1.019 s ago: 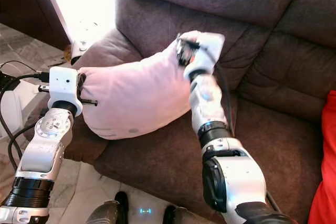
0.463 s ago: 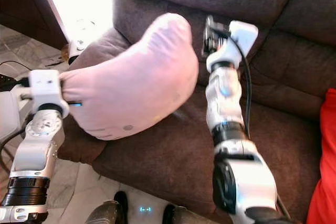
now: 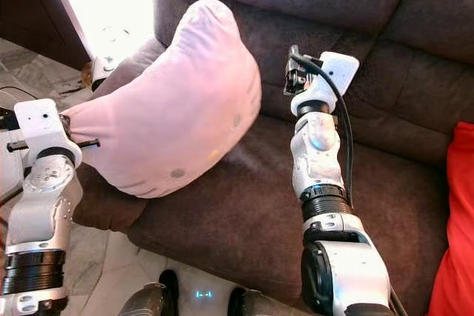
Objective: Move the pillow to the sofa from floor
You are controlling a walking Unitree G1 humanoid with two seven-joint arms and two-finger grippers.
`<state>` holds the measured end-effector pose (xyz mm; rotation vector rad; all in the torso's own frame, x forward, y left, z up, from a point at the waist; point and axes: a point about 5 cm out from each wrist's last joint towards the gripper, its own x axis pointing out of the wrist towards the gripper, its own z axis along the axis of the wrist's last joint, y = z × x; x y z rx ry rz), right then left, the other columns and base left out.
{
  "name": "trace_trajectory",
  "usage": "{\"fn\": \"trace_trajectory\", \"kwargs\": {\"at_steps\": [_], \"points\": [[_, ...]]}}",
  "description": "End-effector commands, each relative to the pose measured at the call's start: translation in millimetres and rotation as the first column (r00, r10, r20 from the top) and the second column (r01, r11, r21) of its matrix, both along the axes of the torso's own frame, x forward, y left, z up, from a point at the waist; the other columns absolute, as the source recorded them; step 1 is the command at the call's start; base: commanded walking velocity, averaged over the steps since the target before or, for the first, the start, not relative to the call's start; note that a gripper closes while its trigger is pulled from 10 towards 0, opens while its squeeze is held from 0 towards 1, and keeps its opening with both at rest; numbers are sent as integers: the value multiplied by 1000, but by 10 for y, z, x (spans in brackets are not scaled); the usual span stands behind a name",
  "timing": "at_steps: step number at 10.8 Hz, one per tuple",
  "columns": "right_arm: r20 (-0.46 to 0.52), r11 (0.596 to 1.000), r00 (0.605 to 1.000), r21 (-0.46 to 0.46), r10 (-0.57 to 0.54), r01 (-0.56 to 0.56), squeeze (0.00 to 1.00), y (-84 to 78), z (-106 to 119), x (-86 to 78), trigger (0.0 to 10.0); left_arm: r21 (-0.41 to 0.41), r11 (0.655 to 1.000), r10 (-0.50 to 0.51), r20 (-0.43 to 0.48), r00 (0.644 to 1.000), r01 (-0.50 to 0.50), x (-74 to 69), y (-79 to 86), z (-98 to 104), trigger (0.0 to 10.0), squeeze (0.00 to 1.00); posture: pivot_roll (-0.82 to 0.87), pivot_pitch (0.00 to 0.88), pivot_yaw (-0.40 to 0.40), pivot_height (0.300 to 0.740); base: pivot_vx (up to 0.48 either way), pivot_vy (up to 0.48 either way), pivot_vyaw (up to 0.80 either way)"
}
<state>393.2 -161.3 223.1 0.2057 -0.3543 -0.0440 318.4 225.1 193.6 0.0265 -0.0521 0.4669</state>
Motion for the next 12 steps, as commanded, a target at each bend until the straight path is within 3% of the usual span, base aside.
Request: {"fn": "trace_trajectory", "kwargs": {"at_steps": [1, 3, 5, 7, 12], "points": [[-6, 1000, 1000, 2, -13, 13, 0, -21, -17, -18, 10000, -41, 998, 57, 9, 998, -57, -29, 93, 30, 10000, 0, 230, 227, -97, 740, 0, 0, 0], [-11, 1000, 1000, 6, -13, 13, 0, -9, -37, -27, 10000, -66, 996, 62, -13, 998, -62, -10, 62, 11, 10000, 0, 227, 230, -88, 740, 0, 0, 0], [-28, 1000, 999, 11, -19, 19, 0, -21, -94, -51, 10000, -113, 978, 168, -77, 983, -176, -89, 196, -136, 10000, 0, 227, 233, -85, 740, 0, 0, 0], [-36, 999, 999, 20, -30, 31, 0, -46, -110, -59, 10000, -180, 945, 269, -46, 962, -272, -162, 286, -133, 10000, 0, 231, 233, -85, 740, 0, 0, 0], [-73, 997, 996, 66, -46, 51, 0, -62, -183, -71, 10000, -222, 971, 63, -126, 990, -90, -11, -10, -313, 10000, 0, 234, 238, -81, 740, 0, 0, 0]]}}
